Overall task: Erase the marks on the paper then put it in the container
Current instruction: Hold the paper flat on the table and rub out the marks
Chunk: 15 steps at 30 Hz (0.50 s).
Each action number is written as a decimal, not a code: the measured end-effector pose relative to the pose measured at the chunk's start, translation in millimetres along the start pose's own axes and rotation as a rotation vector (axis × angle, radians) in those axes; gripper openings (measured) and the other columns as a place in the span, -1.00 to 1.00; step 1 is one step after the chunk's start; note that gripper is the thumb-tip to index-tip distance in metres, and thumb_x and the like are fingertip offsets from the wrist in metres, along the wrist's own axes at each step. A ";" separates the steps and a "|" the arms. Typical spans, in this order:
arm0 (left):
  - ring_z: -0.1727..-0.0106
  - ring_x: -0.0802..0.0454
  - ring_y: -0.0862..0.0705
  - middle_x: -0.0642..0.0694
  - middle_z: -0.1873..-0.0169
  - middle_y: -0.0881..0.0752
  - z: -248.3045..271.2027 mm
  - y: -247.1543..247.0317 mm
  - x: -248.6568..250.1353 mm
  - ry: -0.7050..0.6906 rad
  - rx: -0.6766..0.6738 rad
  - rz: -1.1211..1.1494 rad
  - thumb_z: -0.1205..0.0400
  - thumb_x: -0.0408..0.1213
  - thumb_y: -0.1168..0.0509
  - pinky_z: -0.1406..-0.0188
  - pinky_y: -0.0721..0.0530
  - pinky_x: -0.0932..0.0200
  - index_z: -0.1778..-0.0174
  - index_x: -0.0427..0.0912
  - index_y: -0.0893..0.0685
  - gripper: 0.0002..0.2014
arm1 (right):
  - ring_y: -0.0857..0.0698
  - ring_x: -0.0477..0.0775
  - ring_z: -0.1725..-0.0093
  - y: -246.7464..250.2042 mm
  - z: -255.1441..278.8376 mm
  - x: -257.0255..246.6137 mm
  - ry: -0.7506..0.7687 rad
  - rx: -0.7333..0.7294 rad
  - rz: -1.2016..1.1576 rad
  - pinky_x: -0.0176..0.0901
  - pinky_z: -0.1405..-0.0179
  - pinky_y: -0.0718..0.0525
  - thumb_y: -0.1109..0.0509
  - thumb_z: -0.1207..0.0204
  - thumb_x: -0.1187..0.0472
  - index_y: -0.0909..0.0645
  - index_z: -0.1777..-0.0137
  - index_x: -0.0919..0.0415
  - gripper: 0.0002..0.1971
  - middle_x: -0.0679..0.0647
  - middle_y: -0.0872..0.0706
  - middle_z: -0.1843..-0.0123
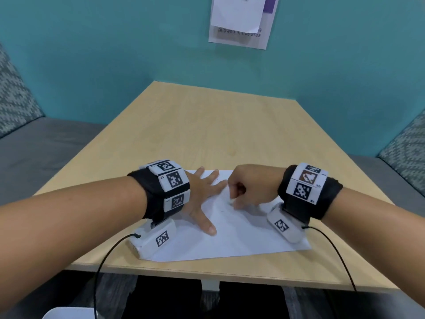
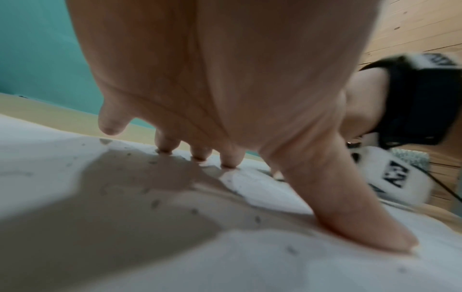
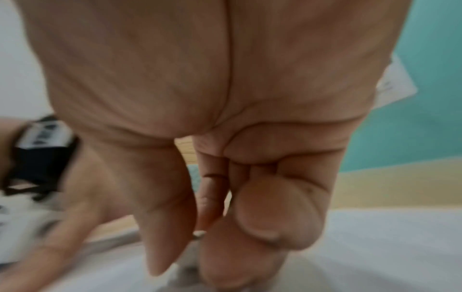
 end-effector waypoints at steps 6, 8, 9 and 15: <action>-0.70 -0.24 0.36 0.06 -0.69 0.40 6.1 6.8 3.3 0.010 0.012 0.009 -0.30 0.57 -0.30 -0.56 0.10 -0.55 -0.65 0.29 0.43 0.25 | -0.57 -0.16 0.30 -8.3 8.1 -8.7 0.032 0.038 0.067 -0.37 0.36 -0.46 -0.47 -0.49 0.08 -0.67 0.09 0.10 -0.88 -0.20 -0.62 0.30; -0.70 -0.25 0.37 0.02 -0.70 0.39 8.0 10.9 5.7 0.018 0.011 -0.012 -0.32 0.55 -0.31 -0.56 0.09 -0.56 -0.66 0.25 0.42 0.25 | -0.56 -0.18 0.28 -7.9 12.7 -11.9 0.053 0.064 0.068 -0.39 0.36 -0.44 -0.46 -0.50 0.07 -0.65 0.09 0.04 -0.91 -0.23 -0.58 0.30; -0.70 -0.25 0.38 0.01 -0.70 0.40 9.6 12.5 7.4 0.027 0.018 -0.022 -0.32 0.55 -0.31 -0.56 0.09 -0.56 -0.67 0.23 0.41 0.25 | -0.57 -0.15 0.26 -5.9 14.6 -11.9 0.054 0.080 0.071 -0.38 0.35 -0.45 -0.46 -0.51 0.07 -0.64 0.09 0.04 -0.91 -0.22 -0.59 0.30; -0.72 -0.14 0.35 0.01 -0.69 0.42 35.8 16.7 12.7 0.028 0.078 -0.040 -0.37 0.51 -0.30 -0.59 0.10 -0.48 -0.70 0.16 0.36 0.21 | -0.60 -0.11 0.25 -6.4 26.2 -8.8 0.065 0.086 0.013 -0.31 0.24 -0.56 -0.46 -0.51 0.07 -0.70 0.00 0.13 -0.84 -0.16 -0.66 0.24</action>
Point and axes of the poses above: each hand's wrist, its own z-axis away from the middle knuckle, its own y-axis out of the back of the hand, x = y × z, the point moved 3 cm from there along -z, towards the middle knuckle
